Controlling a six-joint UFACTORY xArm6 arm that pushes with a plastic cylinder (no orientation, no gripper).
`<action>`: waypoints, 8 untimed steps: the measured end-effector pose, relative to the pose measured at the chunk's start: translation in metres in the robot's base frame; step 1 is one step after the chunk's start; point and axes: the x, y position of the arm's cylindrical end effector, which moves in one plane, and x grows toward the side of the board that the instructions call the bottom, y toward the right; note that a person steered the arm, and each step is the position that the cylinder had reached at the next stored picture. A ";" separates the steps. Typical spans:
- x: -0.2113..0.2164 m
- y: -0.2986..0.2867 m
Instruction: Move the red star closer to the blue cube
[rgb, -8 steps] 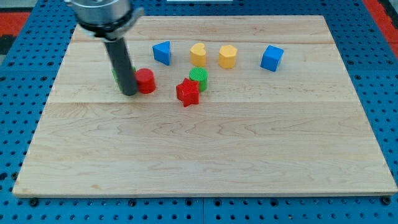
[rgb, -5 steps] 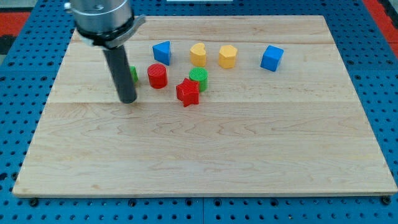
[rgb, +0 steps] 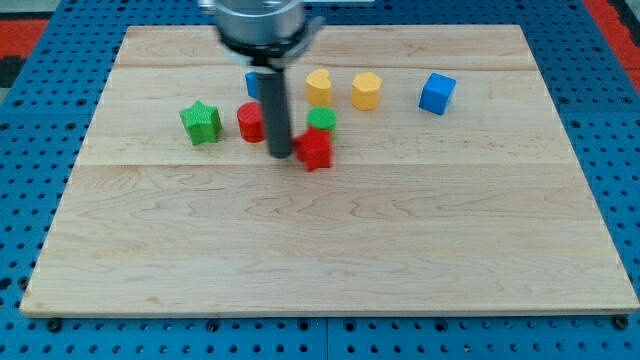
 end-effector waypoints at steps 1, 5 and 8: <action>0.003 0.099; 0.002 0.200; 0.037 0.147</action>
